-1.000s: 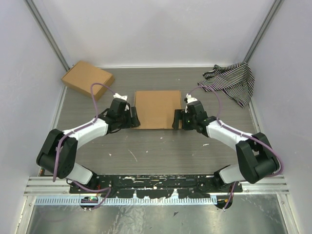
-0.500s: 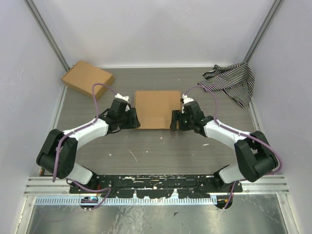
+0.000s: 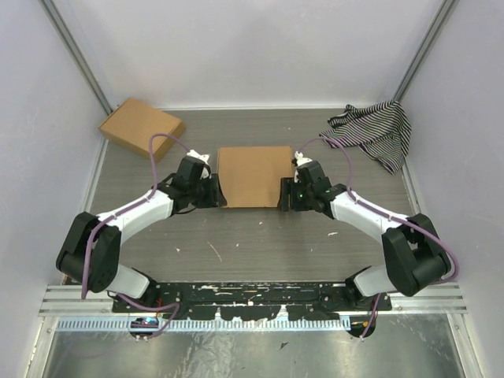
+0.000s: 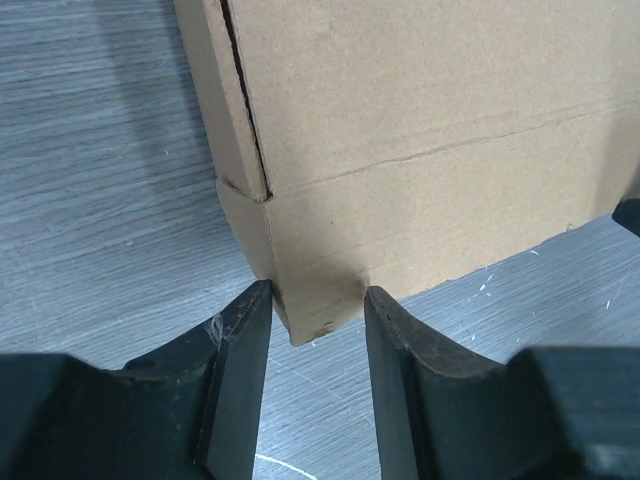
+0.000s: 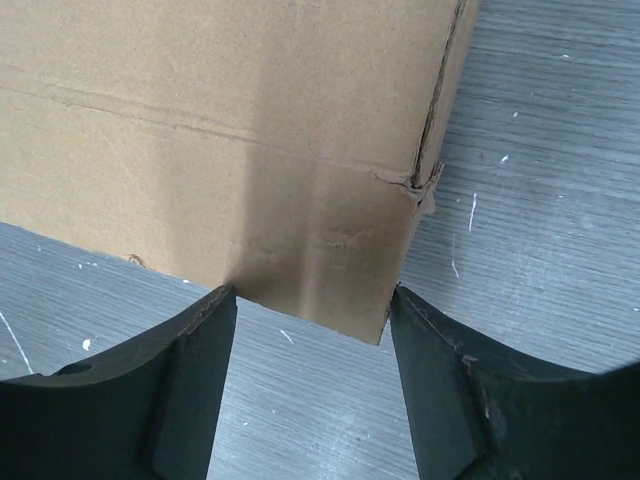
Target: Fold the paper box
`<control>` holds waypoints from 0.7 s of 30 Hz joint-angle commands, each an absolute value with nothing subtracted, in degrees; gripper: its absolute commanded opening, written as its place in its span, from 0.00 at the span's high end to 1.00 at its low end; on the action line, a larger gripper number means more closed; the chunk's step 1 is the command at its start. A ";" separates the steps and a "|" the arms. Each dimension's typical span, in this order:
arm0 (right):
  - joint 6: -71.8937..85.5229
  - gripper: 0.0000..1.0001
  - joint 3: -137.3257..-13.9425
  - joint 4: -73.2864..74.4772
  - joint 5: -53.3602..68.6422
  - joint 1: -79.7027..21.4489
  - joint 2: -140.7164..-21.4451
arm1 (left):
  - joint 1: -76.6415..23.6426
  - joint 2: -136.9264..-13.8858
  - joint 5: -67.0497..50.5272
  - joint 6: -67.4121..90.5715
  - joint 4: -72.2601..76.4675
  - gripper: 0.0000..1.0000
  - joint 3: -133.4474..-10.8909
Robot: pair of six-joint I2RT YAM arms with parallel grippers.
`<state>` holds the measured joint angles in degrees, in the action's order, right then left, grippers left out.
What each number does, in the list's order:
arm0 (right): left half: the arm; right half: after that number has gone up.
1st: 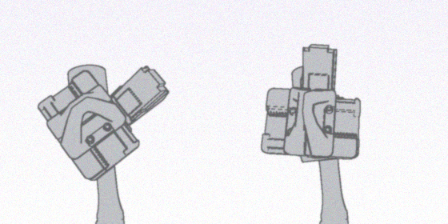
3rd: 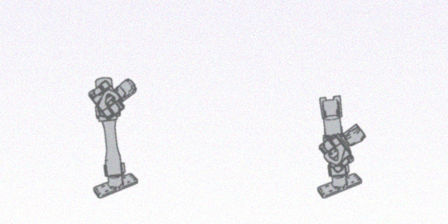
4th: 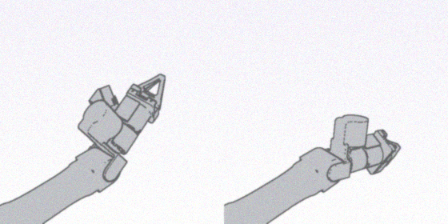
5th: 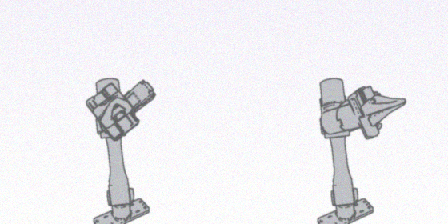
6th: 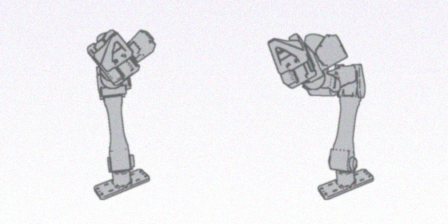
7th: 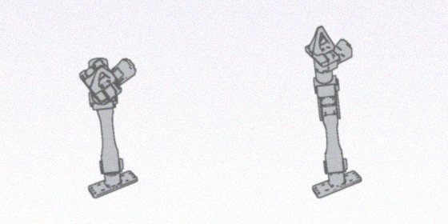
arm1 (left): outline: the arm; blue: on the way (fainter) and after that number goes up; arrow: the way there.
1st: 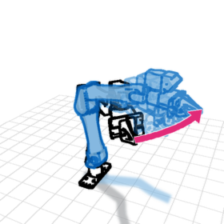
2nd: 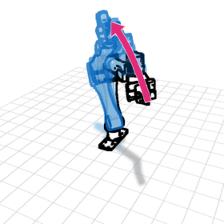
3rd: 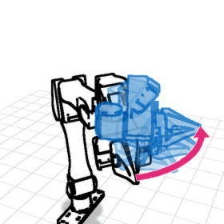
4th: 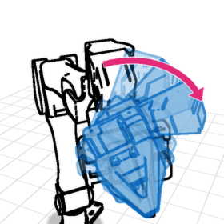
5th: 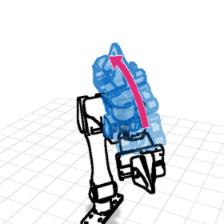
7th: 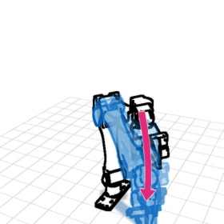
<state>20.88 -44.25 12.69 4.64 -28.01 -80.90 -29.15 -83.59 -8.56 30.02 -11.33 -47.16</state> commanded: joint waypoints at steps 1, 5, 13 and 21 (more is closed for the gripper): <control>21.36 0.33 -48.51 13.89 8.00 -28.30 -77.30 | -29.36 -81.92 -11.85 29.77 -13.12 0.52 -49.66; 21.04 0.33 -50.97 17.55 8.35 -28.30 -76.52 | -29.36 -81.57 -11.69 29.47 -16.42 0.53 -51.47; 20.48 0.32 -54.21 22.31 9.79 -28.30 -77.23 | -29.40 -80.61 -11.78 29.43 -20.75 0.53 -53.82; 20.18 0.32 -54.08 22.70 9.39 -28.30 -77.81 | -29.35 -81.74 -11.21 28.84 -21.53 0.53 -54.03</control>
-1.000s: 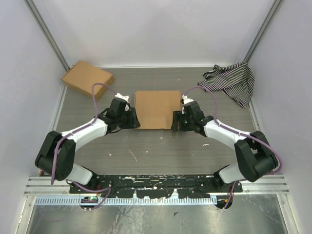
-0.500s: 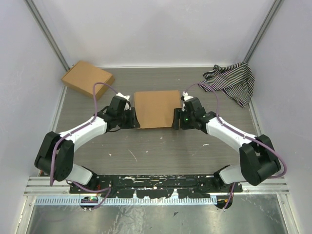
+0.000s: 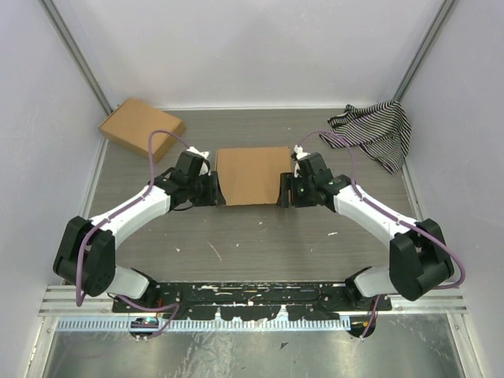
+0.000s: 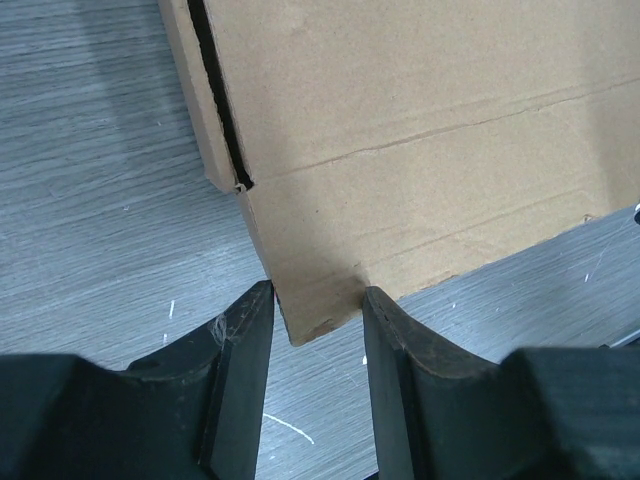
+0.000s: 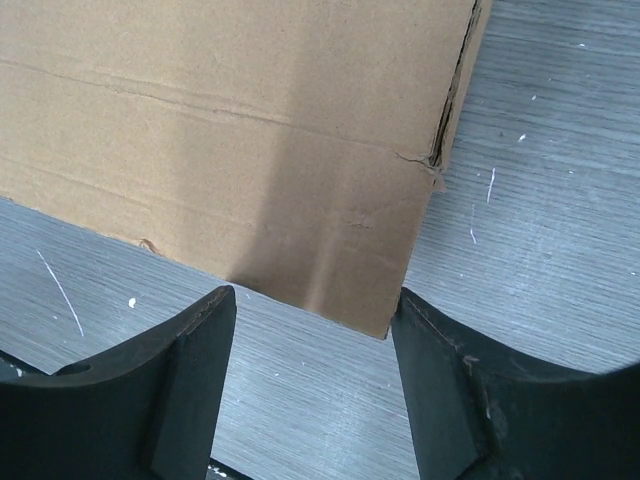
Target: Fold the paper box
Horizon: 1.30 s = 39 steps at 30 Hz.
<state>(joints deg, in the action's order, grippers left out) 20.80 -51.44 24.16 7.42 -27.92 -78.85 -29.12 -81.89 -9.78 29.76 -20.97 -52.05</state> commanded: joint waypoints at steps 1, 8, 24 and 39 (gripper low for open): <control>20.13 0.32 -53.91 22.51 9.40 -28.30 -78.01 | -29.37 -82.07 -11.17 28.83 -21.53 0.53 -54.03; 19.71 0.32 -52.28 20.78 7.75 -28.30 -79.79 | -29.39 -83.64 -11.25 28.83 -20.45 0.53 -53.27; 18.73 0.32 -47.92 13.48 5.51 -28.30 -84.54 | -29.36 -87.12 -9.58 27.79 -19.08 0.53 -53.79; 19.32 0.27 -42.90 9.72 2.72 -28.38 -81.05 | -29.37 -83.80 -5.38 26.59 -22.42 0.47 -54.26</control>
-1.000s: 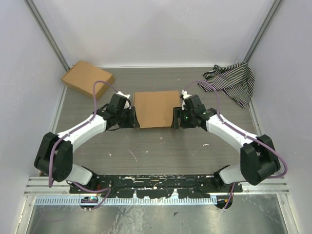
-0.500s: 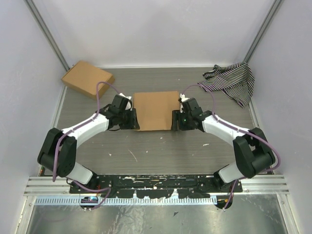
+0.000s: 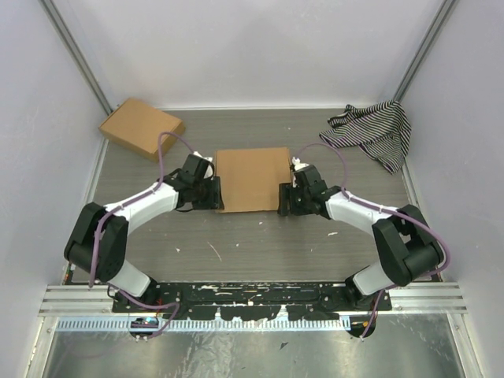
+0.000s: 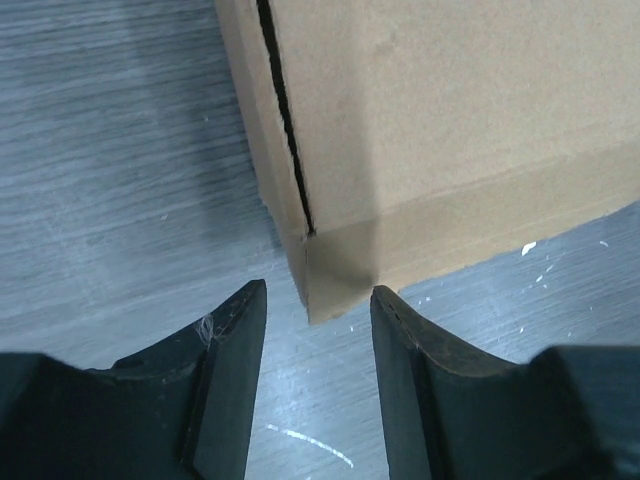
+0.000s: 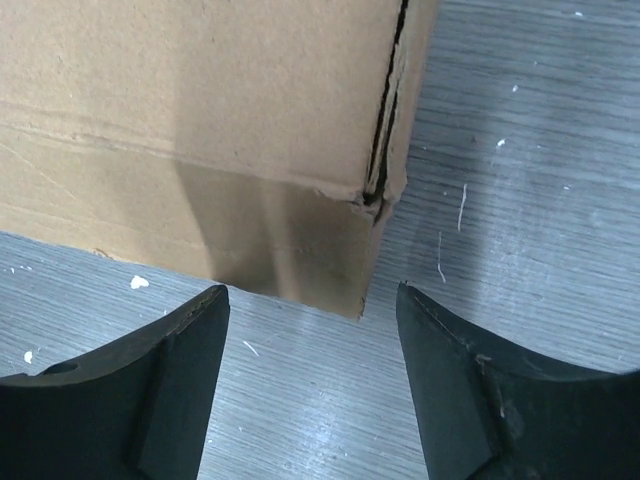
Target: Fold the paper box
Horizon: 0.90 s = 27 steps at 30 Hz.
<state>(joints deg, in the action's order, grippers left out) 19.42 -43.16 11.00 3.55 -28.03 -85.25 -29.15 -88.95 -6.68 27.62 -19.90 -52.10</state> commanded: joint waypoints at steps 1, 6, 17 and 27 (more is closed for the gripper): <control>19.41 0.26 -42.95 10.88 2.33 -28.51 -79.76 | -29.43 -82.23 -5.43 26.53 -23.09 0.47 -54.30; 20.10 0.25 -42.92 16.64 0.53 -28.82 -75.23 | -29.38 -76.71 -3.00 26.28 -26.11 0.46 -56.04; 23.80 0.99 -41.18 9.10 2.29 -28.91 -78.50 | -31.21 -94.38 -9.14 29.74 -10.09 0.45 -69.00; 25.98 0.99 -42.97 1.75 -0.57 -28.92 -84.82 | -34.17 -111.30 -13.04 28.99 -10.72 0.45 -79.49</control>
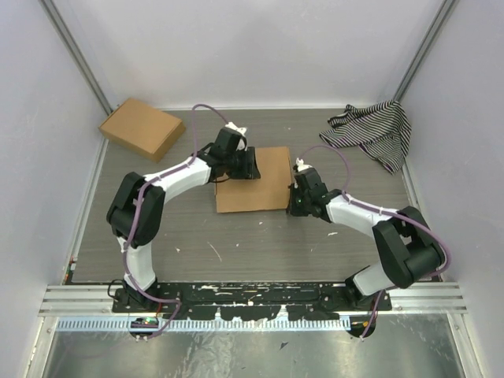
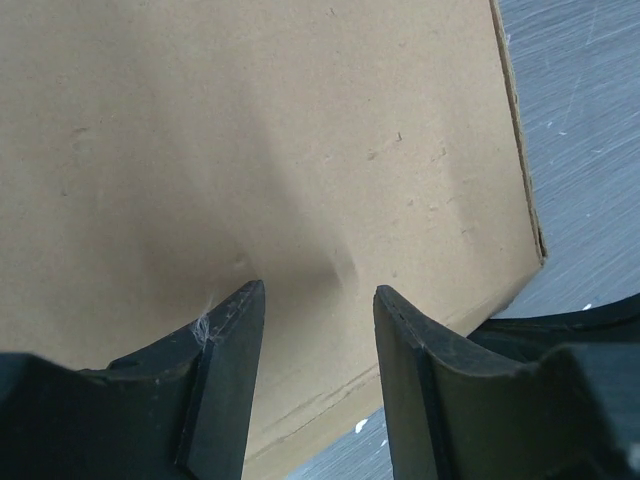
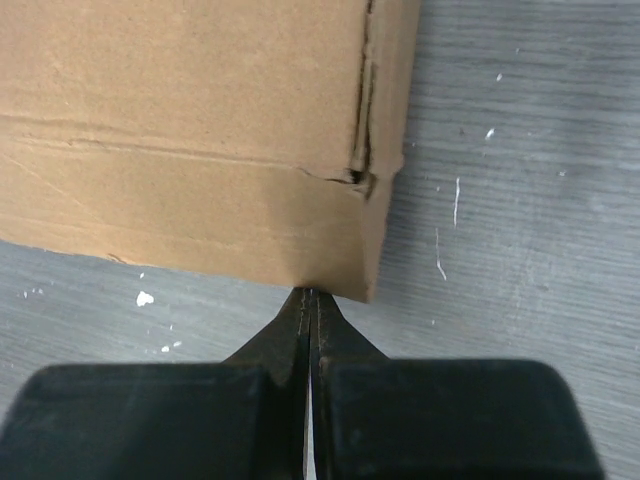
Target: Fold the paper box
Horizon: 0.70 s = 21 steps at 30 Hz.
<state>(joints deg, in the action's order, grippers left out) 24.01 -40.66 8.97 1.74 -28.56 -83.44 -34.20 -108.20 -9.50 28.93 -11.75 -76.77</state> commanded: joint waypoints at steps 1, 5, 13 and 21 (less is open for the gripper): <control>26.54 0.99 -42.93 0.90 -1.14 -28.92 -85.17 | -34.18 -111.98 -13.92 29.45 -10.72 0.46 -79.41; 28.98 0.99 -41.13 -9.22 -2.50 -28.92 -87.15 | -34.60 -113.61 -16.75 29.96 -10.38 0.48 -78.66; 32.85 0.99 -42.83 -22.73 -0.22 -30.21 -94.37 | -34.93 -118.96 -25.35 27.61 -12.28 0.53 -80.14; 28.49 0.99 -46.51 -24.79 2.33 -34.44 -100.45 | -35.32 -121.21 -29.54 24.64 -13.75 0.56 -80.12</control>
